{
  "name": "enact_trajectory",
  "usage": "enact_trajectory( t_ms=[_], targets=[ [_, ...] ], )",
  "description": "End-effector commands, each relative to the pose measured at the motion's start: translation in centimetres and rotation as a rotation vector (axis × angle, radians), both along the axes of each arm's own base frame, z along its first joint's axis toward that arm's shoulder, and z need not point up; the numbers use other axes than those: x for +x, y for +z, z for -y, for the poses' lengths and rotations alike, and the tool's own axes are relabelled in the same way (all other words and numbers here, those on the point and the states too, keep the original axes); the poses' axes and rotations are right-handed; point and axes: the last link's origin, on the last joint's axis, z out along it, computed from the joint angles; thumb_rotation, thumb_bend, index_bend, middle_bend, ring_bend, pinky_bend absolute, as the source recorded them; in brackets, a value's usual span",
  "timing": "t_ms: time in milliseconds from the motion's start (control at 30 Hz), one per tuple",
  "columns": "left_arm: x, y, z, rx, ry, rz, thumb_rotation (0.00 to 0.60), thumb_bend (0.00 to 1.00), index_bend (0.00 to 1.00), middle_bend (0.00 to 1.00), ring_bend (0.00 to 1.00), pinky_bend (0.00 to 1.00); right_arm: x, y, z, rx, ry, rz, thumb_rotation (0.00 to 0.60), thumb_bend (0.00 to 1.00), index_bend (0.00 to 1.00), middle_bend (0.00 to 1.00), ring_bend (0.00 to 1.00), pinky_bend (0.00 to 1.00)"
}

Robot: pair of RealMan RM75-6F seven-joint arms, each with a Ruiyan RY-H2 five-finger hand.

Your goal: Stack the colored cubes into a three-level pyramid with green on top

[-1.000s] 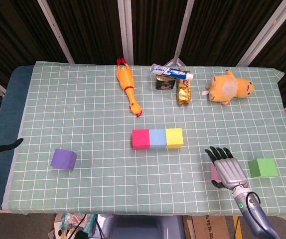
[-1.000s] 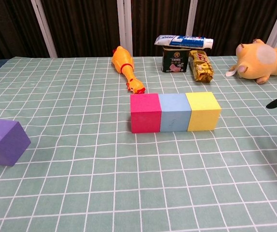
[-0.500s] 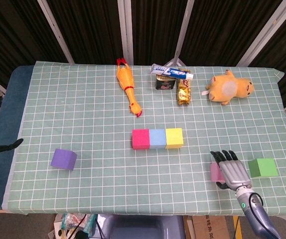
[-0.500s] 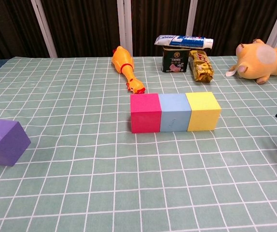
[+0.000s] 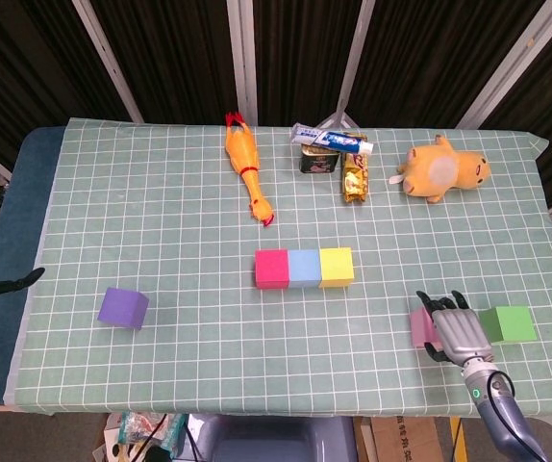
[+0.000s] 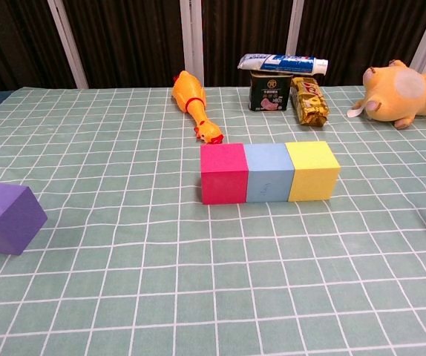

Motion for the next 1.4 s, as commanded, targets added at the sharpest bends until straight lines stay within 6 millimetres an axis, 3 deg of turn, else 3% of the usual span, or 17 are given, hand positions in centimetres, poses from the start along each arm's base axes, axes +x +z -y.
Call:
enact_trajectory(
  t_ms=[33,233,467,733,1067,1400],
  targets=[
    [0.0,0.0,0.0,0.0,0.0,0.0,0.6,0.1,0.0,0.01,0.0,0.07,0.4,0.0,0.0,0.0,0.012,0.014,0.6,0.41,0.0,0.3,0.19,0.0],
    [0.0,0.2,0.0,0.008,0.0,0.005,0.6,0.1,0.0,0.01,0.0,0.07,2.3,0.7,0.5,-0.023,0.071,0.044,0.6,0.41,0.0,0.31,0.19,0.0],
    [0.0,0.4,0.0,0.012,0.002,0.013,0.6,0.11,0.0,0.01,0.0,0.07,6.7,2.7,2.2,-0.05,0.169,0.028,0.6,0.41,0.0,0.31,0.19,0.0],
    [-0.2,0.7,-0.2,0.014,0.008,0.032,0.6,0.1,0.0,0.01,0.0,0.07,14.1,3.8,5.1,-0.049,0.266,-0.018,0.6,0.41,0.0,0.31,0.19,0.0],
    [-1.3,1.1,-0.8,0.025,0.009,-0.033,0.6,0.1,0.0,0.01,0.0,0.05,22.0,2.0,9.1,-0.058,0.19,-0.013,0.6,0.41,0.0,0.31,0.19,0.0],
    [-1.9,0.4,-1.2,-0.004,-0.026,-0.088,0.6,0.1,0.0,0.01,0.0,0.05,25.5,-0.7,10.6,-0.045,0.079,-0.014,0.6,0.41,0.0,0.32,0.19,0.0]
  ],
)
